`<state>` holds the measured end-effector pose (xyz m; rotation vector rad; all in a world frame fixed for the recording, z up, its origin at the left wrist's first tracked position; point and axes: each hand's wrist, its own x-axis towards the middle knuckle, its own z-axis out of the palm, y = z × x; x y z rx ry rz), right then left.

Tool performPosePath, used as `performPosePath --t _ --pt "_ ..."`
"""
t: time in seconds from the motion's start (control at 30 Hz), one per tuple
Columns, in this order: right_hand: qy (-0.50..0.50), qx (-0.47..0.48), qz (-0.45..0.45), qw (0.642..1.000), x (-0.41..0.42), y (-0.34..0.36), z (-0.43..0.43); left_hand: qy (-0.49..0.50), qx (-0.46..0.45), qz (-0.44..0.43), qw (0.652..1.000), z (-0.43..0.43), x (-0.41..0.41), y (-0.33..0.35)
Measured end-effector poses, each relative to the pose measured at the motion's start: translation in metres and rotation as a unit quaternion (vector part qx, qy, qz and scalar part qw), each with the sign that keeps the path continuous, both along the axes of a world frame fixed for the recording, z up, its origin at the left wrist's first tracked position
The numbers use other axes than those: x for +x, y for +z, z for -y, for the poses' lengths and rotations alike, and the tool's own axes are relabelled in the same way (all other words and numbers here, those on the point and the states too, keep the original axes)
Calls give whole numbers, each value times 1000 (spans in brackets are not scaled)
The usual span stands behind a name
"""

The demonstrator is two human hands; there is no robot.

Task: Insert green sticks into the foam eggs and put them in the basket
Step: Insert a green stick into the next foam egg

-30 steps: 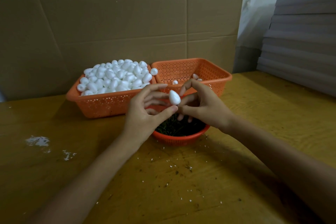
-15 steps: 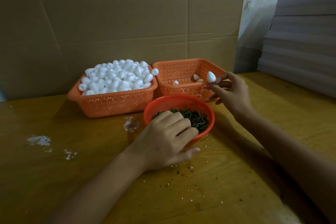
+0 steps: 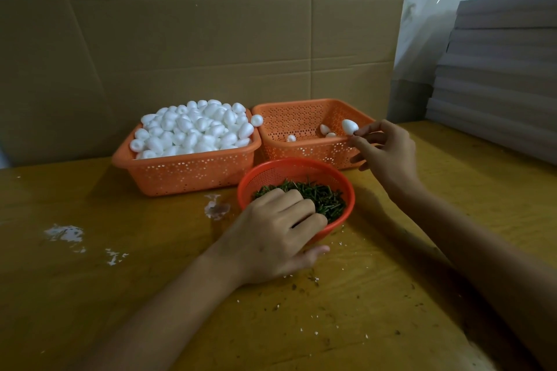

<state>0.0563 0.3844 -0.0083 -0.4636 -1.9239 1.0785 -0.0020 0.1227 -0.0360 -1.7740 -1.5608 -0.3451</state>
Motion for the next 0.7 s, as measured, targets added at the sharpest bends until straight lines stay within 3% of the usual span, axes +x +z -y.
performPosePath --t 0.3,0.43,0.5,0.6,0.7 --pt "-15 13 -21 1000 4 7 5 3 -9 10 1000 1 2 1" --pt "42 101 -27 994 13 24 31 3 -6 15 1000 0 1 0" --pt "148 186 29 971 16 32 51 2 -7 22 1000 -1 0 -1" --pt "280 307 158 896 18 26 82 7 3 37 999 -1 1 -2" --pt "311 290 246 871 18 15 93 1 22 54 998 0 1 -2"
